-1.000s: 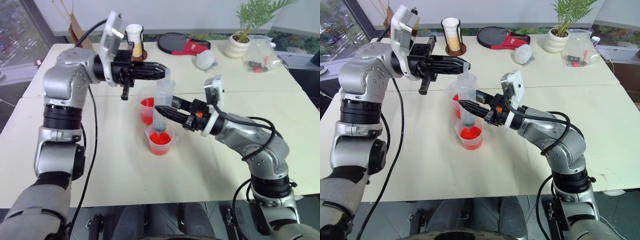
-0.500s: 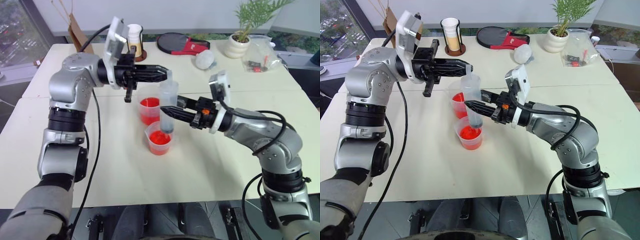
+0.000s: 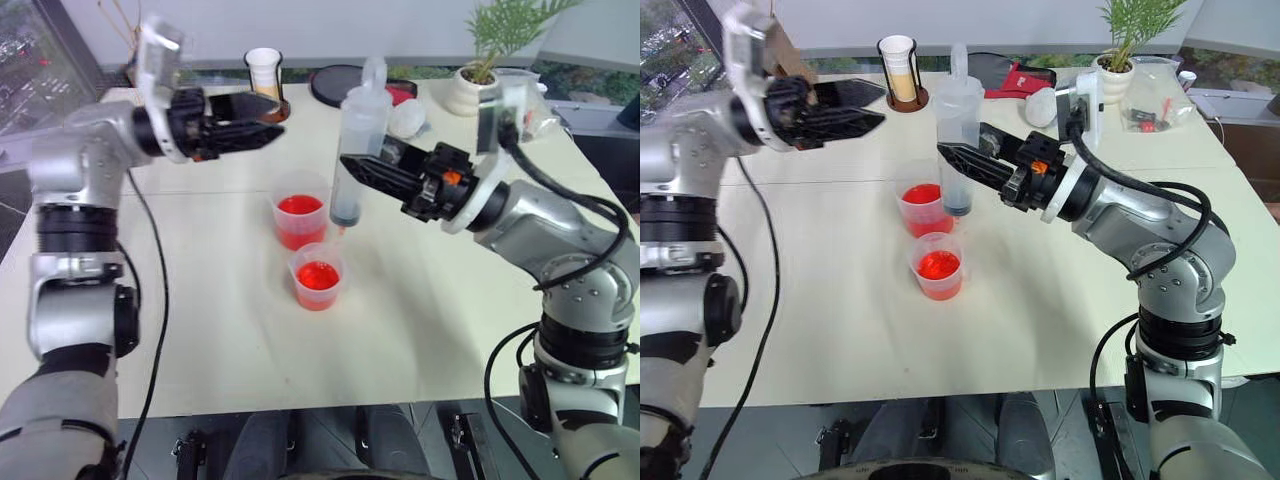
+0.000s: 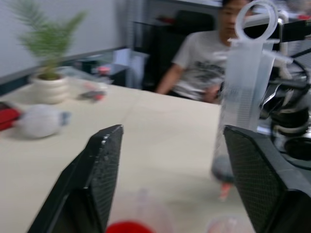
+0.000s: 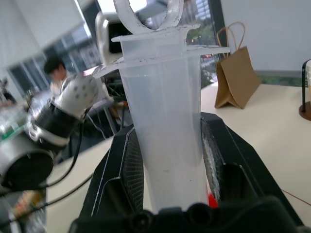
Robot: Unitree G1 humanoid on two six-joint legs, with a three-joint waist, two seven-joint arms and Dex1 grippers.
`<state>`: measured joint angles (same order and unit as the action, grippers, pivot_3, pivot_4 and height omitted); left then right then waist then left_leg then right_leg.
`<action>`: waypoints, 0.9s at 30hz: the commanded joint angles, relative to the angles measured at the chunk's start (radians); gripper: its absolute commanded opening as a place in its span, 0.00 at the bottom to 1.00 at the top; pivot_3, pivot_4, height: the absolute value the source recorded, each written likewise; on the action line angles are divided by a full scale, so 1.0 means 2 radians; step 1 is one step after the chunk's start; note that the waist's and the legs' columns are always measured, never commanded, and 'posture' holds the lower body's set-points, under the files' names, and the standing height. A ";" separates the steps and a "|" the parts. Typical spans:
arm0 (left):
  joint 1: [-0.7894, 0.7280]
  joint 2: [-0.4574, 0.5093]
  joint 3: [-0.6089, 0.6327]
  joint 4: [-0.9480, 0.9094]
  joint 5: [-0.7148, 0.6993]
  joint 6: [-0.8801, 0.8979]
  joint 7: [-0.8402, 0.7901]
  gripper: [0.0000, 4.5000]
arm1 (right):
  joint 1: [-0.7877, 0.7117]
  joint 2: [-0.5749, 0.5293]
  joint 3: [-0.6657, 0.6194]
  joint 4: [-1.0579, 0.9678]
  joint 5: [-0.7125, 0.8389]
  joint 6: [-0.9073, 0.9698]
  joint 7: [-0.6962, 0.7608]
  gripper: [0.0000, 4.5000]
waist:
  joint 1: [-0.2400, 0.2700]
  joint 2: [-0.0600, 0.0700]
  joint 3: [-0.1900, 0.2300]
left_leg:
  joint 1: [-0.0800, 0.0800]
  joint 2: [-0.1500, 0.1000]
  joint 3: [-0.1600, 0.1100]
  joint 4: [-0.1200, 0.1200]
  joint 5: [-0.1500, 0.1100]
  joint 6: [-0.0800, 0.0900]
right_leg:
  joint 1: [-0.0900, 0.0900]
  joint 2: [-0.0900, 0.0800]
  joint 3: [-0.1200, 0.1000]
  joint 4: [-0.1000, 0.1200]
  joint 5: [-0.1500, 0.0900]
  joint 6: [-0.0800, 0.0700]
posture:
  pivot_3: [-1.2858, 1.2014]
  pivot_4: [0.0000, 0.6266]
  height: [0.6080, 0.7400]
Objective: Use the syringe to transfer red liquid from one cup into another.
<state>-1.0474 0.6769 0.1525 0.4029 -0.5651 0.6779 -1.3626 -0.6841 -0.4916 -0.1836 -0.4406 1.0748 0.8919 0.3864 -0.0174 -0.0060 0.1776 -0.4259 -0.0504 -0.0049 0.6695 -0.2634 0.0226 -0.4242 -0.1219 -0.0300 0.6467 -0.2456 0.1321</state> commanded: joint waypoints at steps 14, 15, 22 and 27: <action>0.154 0.010 -0.058 -0.321 -0.030 0.040 0.090 0.76 | -0.182 -0.177 -0.011 0.464 0.046 0.361 -0.203 0.30 | 0.006 0.000 0.000 | 0.000 0.000 0.001 -0.001 0.000 0.000 | 0.003 -0.001 0.001 -0.008 0.000 0.000 | 0.52 0.24 1.00; 0.161 0.015 -0.073 -0.324 -0.016 0.029 0.089 0.76 | -0.186 -0.170 -0.006 0.475 0.030 0.361 -0.202 0.30 | 0.004 0.000 0.000 | 0.000 0.000 0.001 -0.001 0.000 0.000 | 0.003 -0.001 0.001 -0.008 0.000 0.000 | 0.52 0.24 1.00; 0.196 0.015 -0.121 -0.337 0.025 -0.009 0.102 0.77 | -0.199 -0.128 0.018 0.516 -0.091 0.352 -0.177 0.40 | 0.002 0.001 0.000 | -0.001 0.001 0.001 -0.001 0.000 0.000 | 0.003 0.001 0.001 -0.008 0.000 0.000 | 0.52 0.24 1.00; 0.195 0.012 -0.109 -0.338 0.011 -0.001 0.112 0.77 | -0.206 -0.113 0.028 0.519 -0.141 0.352 -0.137 0.98 | 0.003 0.001 0.000 | -0.001 0.001 0.001 -0.001 0.000 0.001 | 0.003 0.001 0.001 -0.008 0.000 0.000 | 0.52 0.24 1.00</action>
<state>-0.6440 0.7023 -0.1015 -0.2481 -0.5204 0.6821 -1.1466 -1.0566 -0.7122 -0.1194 0.6062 0.8173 1.6039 0.0844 -0.0115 -0.0041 0.1771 -0.4272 -0.0478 -0.0022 0.6674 -0.2644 0.0243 -0.4179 -0.1198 -0.0288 0.6314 -0.2455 0.1316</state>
